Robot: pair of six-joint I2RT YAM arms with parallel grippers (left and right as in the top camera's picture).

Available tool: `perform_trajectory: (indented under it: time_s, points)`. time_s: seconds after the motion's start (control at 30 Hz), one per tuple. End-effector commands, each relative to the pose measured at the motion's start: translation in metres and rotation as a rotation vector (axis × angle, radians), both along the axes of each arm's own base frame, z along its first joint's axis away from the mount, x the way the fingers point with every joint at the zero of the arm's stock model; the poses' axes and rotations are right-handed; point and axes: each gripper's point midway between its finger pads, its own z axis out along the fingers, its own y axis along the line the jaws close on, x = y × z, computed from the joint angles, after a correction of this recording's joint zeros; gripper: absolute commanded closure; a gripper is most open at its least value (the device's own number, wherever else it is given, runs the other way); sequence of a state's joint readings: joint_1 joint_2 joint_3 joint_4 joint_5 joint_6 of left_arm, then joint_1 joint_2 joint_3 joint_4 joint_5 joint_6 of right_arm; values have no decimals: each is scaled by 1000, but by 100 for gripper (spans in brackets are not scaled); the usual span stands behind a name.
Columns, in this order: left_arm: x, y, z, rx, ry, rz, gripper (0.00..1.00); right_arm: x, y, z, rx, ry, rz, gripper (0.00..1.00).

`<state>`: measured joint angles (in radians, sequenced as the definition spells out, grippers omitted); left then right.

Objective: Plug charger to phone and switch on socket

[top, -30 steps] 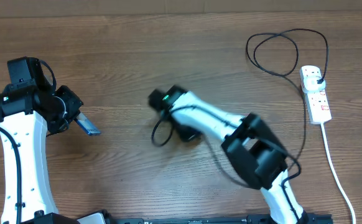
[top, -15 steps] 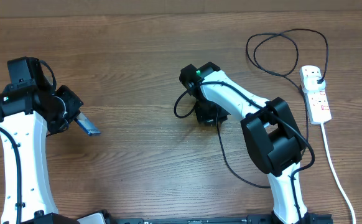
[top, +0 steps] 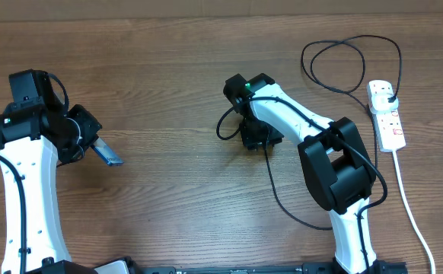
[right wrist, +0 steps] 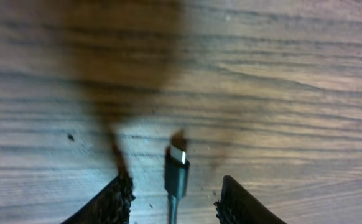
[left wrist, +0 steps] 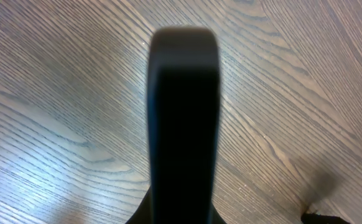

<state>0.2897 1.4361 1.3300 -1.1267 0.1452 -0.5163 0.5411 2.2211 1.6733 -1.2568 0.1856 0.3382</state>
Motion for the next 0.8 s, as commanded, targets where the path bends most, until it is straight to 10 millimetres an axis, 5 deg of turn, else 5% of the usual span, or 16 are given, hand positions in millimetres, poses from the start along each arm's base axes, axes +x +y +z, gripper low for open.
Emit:
perform_trajectory:
  time_s: [0.0,0.77]
  points:
    - [2,-1,10,11,-33,-18,94,-5,-14,-13,-19,27,-25,64]
    - [1,-1,9,9,-28,-19,93,-38,-17,-34,19,143,-56,71]
